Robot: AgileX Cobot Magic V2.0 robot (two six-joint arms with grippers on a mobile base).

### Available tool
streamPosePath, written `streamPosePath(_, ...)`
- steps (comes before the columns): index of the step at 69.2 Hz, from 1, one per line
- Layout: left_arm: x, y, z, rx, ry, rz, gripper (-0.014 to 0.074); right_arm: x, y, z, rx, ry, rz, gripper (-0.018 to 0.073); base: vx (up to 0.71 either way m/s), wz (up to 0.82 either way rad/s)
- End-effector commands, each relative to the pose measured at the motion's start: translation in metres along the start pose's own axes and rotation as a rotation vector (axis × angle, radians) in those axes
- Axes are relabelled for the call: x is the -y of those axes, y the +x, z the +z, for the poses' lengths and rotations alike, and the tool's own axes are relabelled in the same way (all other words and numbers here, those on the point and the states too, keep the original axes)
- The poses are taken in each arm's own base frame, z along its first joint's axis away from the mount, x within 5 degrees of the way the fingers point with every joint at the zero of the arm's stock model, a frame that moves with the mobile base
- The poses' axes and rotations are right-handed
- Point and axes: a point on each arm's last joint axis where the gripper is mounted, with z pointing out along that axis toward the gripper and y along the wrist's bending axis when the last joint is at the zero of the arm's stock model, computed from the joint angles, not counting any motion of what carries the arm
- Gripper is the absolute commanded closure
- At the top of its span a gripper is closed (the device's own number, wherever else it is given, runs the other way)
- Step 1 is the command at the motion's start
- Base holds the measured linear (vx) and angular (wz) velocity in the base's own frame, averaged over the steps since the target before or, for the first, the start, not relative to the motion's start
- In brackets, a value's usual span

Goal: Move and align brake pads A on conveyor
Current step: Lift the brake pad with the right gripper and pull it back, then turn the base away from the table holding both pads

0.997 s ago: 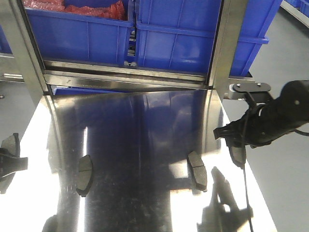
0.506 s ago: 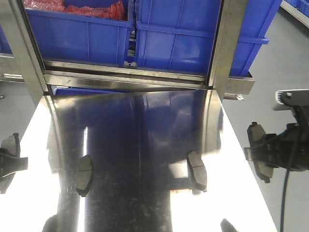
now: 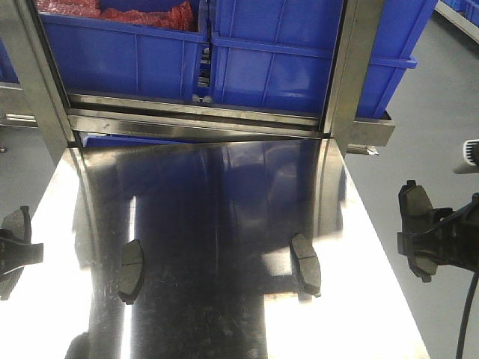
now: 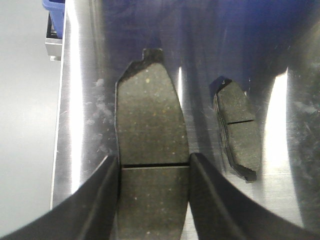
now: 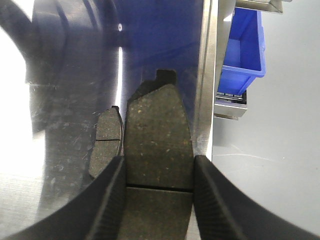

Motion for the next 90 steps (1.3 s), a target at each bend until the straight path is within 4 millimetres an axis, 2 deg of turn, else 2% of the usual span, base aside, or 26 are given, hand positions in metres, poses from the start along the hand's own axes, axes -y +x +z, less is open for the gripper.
streamPosePath(1, 0.0042, -0.0147, -0.0105, 0.118, 0.027, -0.003, 0.0573, -0.0011, -0.0168, -0.0096, 0.128, -0.004, -0.003, 0.0562, 0.0, 0.0)
streamPosePath(65, 0.0042, -0.0148, -0.0105, 0.119, 0.027, -0.003, 0.0573, -0.001, -0.0162, -0.0095, 0.121, -0.003, -0.003, 0.0562, 0.0, 0.01)
streamPosePath(90, 0.0042, -0.0148, -0.0105, 0.119, 0.027, -0.003, 0.0573, -0.001, -0.0162, -0.0095, 0.121, -0.003, -0.003, 0.0562, -0.06, 0.23)
